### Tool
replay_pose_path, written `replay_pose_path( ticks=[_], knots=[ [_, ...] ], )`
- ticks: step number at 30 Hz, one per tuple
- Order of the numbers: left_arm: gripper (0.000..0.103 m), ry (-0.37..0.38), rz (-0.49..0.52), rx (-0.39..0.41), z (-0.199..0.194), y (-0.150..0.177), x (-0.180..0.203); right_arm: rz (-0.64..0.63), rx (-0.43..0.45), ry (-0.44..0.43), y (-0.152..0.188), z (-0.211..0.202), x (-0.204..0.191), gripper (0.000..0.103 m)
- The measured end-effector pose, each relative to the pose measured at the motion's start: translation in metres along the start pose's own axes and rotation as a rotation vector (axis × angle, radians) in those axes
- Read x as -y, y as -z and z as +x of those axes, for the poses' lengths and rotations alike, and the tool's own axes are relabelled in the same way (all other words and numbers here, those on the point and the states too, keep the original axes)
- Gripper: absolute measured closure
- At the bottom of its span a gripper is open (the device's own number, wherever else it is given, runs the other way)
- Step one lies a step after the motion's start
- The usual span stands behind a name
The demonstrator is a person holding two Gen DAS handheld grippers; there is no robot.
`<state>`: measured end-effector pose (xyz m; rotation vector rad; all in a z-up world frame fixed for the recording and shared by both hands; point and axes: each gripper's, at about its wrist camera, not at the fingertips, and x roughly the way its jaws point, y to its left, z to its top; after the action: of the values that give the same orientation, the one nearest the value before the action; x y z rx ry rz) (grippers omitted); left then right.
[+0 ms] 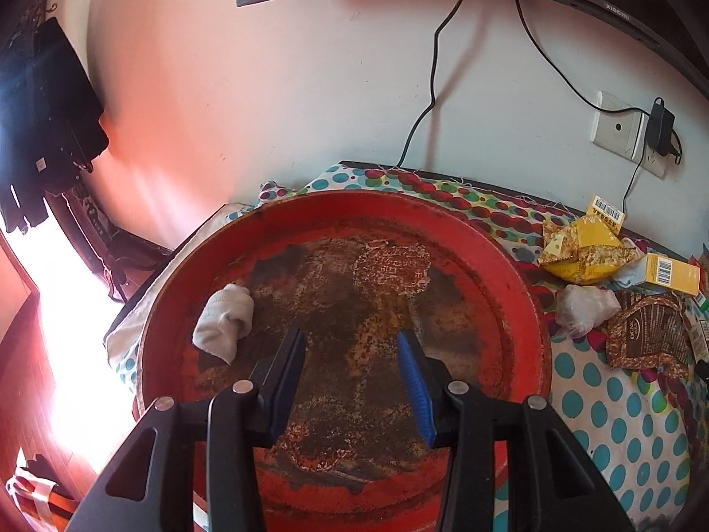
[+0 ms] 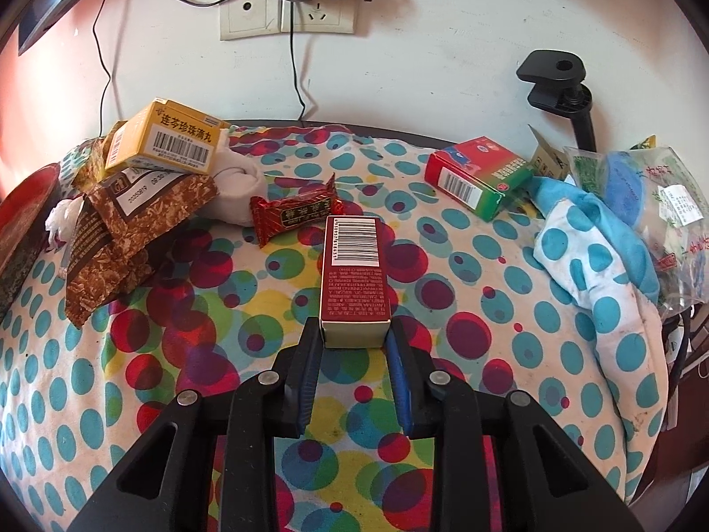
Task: Organize objects
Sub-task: 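Carry the red-brown box to the red tray and release it with the right gripper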
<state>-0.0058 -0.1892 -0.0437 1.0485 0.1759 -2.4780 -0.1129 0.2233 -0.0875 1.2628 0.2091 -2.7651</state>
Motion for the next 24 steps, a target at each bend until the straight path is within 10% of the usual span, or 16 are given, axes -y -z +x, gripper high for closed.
replay_pose_path(
  ticks=[13,24],
  knots=[
    [0.059,0.091,-0.041,0.021,0.006,0.002,-0.033,0.064,0.074,0.03,-0.013,-0.041,0.014,0.076],
    [0.059,0.076,-0.107,0.013,0.011,0.0,-0.056,-0.098,0.168,-0.141,-0.061,-0.104,-0.093,0.076]
  ],
)
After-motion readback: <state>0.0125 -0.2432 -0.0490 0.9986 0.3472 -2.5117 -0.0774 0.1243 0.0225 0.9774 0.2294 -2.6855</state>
